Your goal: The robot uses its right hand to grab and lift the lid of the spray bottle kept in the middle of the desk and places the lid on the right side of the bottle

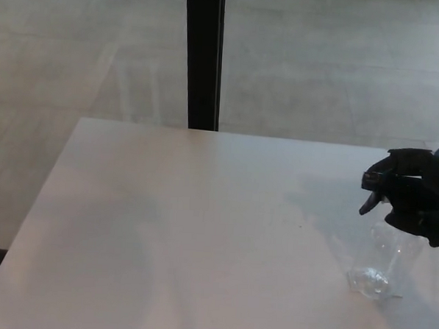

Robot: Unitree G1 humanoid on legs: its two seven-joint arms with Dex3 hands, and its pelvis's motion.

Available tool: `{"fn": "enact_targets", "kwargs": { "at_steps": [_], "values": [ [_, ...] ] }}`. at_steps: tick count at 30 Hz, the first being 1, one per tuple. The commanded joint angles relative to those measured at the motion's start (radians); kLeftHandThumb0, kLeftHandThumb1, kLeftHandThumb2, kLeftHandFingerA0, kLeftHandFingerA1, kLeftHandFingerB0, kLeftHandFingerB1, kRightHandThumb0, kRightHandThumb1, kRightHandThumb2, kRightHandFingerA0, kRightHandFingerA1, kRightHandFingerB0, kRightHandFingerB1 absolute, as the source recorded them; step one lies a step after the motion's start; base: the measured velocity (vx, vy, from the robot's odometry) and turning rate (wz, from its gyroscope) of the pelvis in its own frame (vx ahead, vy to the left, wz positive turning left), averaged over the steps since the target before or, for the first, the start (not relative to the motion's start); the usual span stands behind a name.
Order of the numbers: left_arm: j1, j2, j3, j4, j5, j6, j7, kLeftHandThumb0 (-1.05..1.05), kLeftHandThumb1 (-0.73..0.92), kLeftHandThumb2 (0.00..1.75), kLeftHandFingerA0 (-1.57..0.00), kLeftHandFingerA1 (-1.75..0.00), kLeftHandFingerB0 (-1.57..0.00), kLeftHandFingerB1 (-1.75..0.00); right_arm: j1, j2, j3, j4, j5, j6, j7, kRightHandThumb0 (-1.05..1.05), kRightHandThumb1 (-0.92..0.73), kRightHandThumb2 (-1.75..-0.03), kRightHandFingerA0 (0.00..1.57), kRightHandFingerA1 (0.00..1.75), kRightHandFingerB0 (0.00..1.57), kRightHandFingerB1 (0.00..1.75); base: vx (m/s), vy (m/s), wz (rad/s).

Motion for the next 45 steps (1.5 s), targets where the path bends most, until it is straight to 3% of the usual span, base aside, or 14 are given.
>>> {"fn": "enact_targets", "kwargs": {
  "at_steps": [1,7,8,12,13,15,16,17,21,22,28,41,44,45],
  "values": [
    [0.005,0.018,0.000,-0.002,-0.008,-0.018,0.004,-0.83,0.86,0.65,-0.56,-0.51,-0.39,-0.39,0.017,0.014,0.006,-0.023,-0.213,-0.015,-0.176,-0.30,-0.72,-0.67,0.97,1.65,0.79,0.53,0.00,0.000,0.00],
    [0.010,0.022,-0.020,-0.001,0.014,-0.035,0.012,-0.86,0.87,0.66,-0.57,-0.50,-0.40,-0.40,0.014,-0.004,0.008,0.023,-0.262,-0.053,-0.228,-0.27,-0.68,-0.68,0.94,1.69,0.94,0.79,0.00,0.000,0.00],
    [0.011,0.022,-0.019,-0.003,0.009,-0.037,0.008,-0.82,0.68,1.09,-0.51,-0.61,-0.32,-0.52,0.017,-0.006,0.006,0.027,-0.272,-0.055,-0.242,-0.29,-0.68,-0.65,0.93,1.71,0.91,0.82,0.00,0.000,0.00],
    [0.016,0.022,-0.018,-0.002,0.004,-0.033,0.008,-0.80,0.69,1.09,-0.51,-0.62,-0.32,-0.52,0.012,0.000,0.002,0.057,-0.271,-0.085,-0.264,-0.31,-0.71,-0.65,0.93,1.75,0.85,0.96,0.00,0.000,0.00],
    [0.016,0.021,-0.018,0.000,0.003,-0.033,0.007,-0.82,0.88,0.67,-0.57,-0.51,-0.38,-0.39,0.013,0.000,-0.002,0.062,-0.270,-0.094,-0.270,-0.29,-0.70,-0.66,0.94,1.74,0.84,1.01,0.00,0.000,0.00],
    [0.018,0.019,-0.008,0.001,-0.008,-0.024,0.005,-0.80,0.67,1.08,-0.51,-0.61,-0.32,-0.52,0.012,0.006,-0.008,0.068,-0.268,-0.105,-0.276,-0.35,-0.52,-0.98,1.18,1.32,0.82,0.89,0.00,0.000,0.00],
    [0.022,0.020,-0.016,-0.002,0.001,-0.033,0.004,-0.84,0.87,0.66,-0.56,-0.50,-0.39,-0.39,0.012,0.009,-0.013,0.073,-0.269,-0.116,-0.292,-0.30,-0.67,-0.66,0.95,1.73,0.86,0.91,0.00,0.000,0.00],
    [0.021,0.020,-0.015,-0.002,-0.001,-0.032,0.003,-0.81,0.86,0.65,-0.56,-0.50,-0.39,-0.39,0.010,0.009,-0.018,0.077,-0.270,-0.125,-0.303,-0.34,-0.51,-0.97,1.17,1.31,0.83,0.97,0.00,0.000,0.00],
    [0.024,0.018,-0.012,0.003,-0.002,-0.033,0.013,-0.81,0.69,1.08,-0.51,-0.61,-0.34,-0.52,-0.010,0.019,-0.041,0.085,-0.246,-0.133,-0.282,-0.30,-0.63,-0.72,0.92,1.70,0.86,0.89,0.00,0.000,0.00],
    [0.025,0.020,-0.015,0.000,-0.001,-0.032,0.007,-0.83,0.87,0.66,-0.57,-0.51,-0.39,-0.40,-0.012,0.028,-0.057,0.075,-0.231,-0.119,-0.269,-0.30,-0.65,-0.74,0.89,1.72,0.84,0.98,0.00,0.000,0.00],
    [0.029,0.019,-0.017,-0.006,-0.002,-0.035,0.000,-0.82,0.87,0.66,-0.54,-0.50,-0.38,-0.40,-0.042,0.066,-0.118,0.106,-0.162,-0.142,-0.249,-0.22,-0.59,-0.93,0.86,1.75,0.69,1.56,0.00,0.000,0.00],
    [0.033,0.022,-0.012,0.003,-0.006,-0.030,0.001,-0.83,0.87,0.66,-0.55,-0.50,-0.39,-0.40,-0.251,0.079,-0.289,0.198,0.014,-0.098,-0.113,-0.22,-0.62,-0.98,0.87,1.71,0.70,1.43,0.00,0.000,0.00],
    [0.035,0.023,-0.007,0.005,-0.009,-0.030,-0.002,-0.84,0.71,1.09,-0.48,-0.60,-0.32,-0.52,-0.317,0.073,-0.348,0.181,0.081,-0.062,-0.062,-0.16,-0.56,-1.06,0.90,1.65,0.78,1.38,0.00,0.000,0.00],
    [0.036,0.025,-0.007,0.004,-0.008,-0.031,-0.001,-0.85,0.87,0.66,-0.55,-0.49,-0.38,-0.40,-0.341,0.075,-0.373,0.191,0.106,-0.048,-0.055,-0.18,-0.50,-1.11,0.95,1.59,0.87,1.33,0.00,0.000,0.00]
  ]
}}
